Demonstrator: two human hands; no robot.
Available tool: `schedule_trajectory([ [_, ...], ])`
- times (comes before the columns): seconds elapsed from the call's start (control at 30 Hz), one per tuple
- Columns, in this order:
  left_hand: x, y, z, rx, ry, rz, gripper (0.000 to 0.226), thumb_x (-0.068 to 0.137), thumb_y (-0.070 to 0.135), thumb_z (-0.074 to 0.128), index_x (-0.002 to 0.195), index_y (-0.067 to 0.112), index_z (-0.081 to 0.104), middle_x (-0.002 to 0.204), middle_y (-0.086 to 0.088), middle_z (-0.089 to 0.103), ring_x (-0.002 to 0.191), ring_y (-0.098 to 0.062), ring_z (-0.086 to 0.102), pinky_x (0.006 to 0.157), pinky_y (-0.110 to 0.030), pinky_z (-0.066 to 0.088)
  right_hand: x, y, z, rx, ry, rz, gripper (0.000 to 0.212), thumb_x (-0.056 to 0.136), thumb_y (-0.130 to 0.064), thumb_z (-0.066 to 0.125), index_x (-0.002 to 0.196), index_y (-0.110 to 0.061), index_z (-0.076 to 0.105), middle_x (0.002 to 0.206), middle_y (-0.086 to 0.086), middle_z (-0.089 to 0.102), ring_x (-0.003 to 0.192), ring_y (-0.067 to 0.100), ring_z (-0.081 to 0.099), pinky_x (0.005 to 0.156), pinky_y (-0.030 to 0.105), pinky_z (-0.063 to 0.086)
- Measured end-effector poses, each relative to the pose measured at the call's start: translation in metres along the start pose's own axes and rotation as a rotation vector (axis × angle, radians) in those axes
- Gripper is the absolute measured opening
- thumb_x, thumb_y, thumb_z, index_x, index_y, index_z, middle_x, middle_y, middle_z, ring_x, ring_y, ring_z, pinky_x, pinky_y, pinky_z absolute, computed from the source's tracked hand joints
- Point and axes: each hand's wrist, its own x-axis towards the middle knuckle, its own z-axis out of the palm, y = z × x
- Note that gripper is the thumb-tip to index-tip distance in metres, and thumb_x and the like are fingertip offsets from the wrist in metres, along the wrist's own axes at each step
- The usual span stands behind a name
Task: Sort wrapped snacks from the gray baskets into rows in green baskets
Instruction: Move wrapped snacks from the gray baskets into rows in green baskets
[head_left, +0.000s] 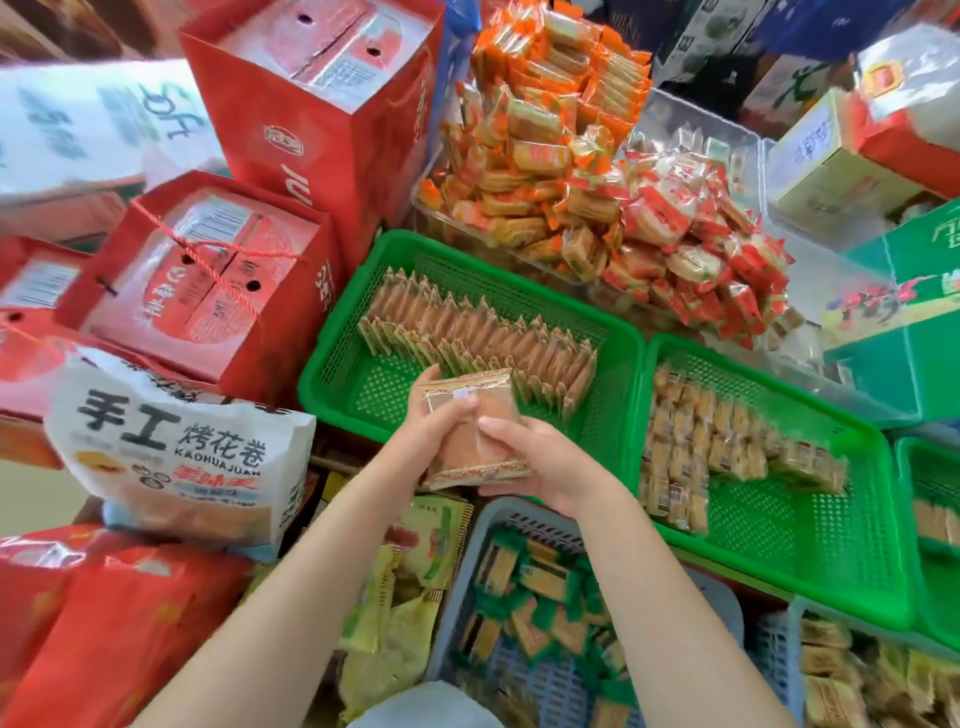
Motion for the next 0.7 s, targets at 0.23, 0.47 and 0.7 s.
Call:
schedule_trajectory([
  [0.23, 0.006, -0.035, -0.086, 0.962, 0.519, 0.525, 0.045, 0.101, 0.026, 0.05, 0.142, 0.007, 0.051, 0.15, -0.011, 0.044, 0.143, -0.023, 0.034, 0.12, -0.042, 0.028, 0.088, -0.021, 0.034, 0.084, 0.196, -0.027, 0.061, 0.087, -0.034, 0.076, 0.137, -0.011, 0.05, 0.118, 0.01, 0.07, 0.092, 0.024, 0.074, 0.071, 0.04, 0.063],
  [0.47, 0.005, -0.072, -0.097, 1.132, 0.477, 0.55, 0.055, 0.097, 0.01, 0.053, 0.15, 0.004, 0.038, 0.164, -0.011, 0.022, 0.155, -0.018, -0.002, 0.121, -0.023, -0.007, 0.137, -0.023, 0.087, -0.151, 0.401, 0.052, 0.12, 0.082, -0.052, 0.075, 0.158, -0.002, -0.003, 0.162, 0.013, 0.026, 0.145, 0.031, 0.034, 0.115, 0.04, 0.033],
  [0.7, 0.006, -0.073, -0.1, 1.056, 0.452, 0.568, 0.052, 0.094, 0.005, 0.054, 0.146, 0.003, 0.044, 0.162, -0.009, 0.028, 0.155, -0.011, -0.001, 0.119, -0.014, -0.005, 0.144, -0.016, 0.109, -0.205, 0.518, 0.055, 0.108, 0.094, -0.048, 0.064, 0.155, 0.001, -0.01, 0.159, 0.014, 0.033, 0.139, 0.031, 0.042, 0.107, 0.037, 0.038],
])
